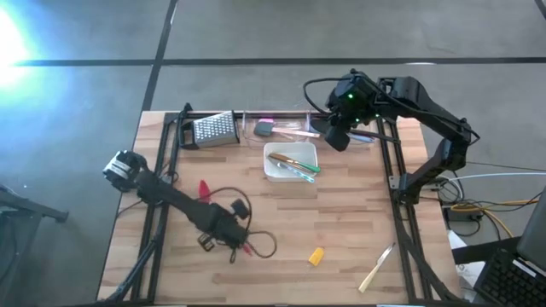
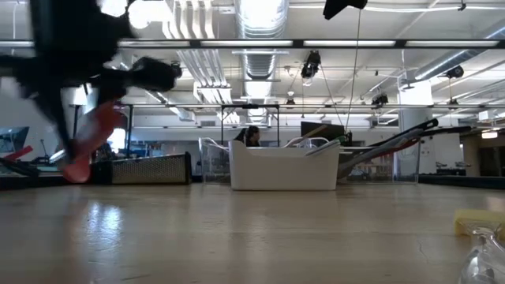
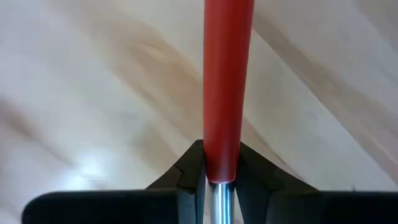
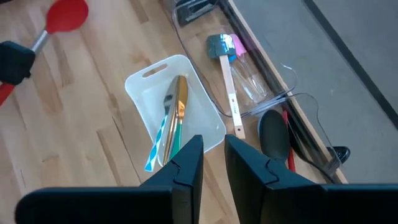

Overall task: Pick & Place Kitchen Items
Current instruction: Put the pink serving spoon into the right transparent bin

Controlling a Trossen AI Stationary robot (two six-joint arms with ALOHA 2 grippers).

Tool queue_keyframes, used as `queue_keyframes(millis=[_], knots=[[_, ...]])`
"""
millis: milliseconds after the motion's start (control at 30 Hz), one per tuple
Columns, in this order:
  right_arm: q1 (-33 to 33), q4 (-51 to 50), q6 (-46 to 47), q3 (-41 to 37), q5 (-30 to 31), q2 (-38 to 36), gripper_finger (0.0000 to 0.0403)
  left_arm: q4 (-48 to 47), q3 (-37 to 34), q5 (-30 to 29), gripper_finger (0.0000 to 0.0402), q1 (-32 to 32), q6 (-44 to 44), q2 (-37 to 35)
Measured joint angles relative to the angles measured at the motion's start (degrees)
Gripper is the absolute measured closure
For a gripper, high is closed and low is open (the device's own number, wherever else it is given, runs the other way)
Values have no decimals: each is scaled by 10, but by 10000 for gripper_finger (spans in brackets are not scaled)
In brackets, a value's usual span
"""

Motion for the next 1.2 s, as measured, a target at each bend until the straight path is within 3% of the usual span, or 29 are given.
queue_keyframes(millis=[467,900,1033,1200], knots=[[37,-1,49,-15,-3,-83,355,33,129,-43,340,85,-2,-33],[188,35,106,-130,-1,-143,360,96,192,-31,340,196,-21,-42],[244,54,120,-179,65,-165,360,148,203,-26,340,223,-25,-42],[322,170,121,-280,158,-205,360,224,205,32,340,251,-35,-42]])
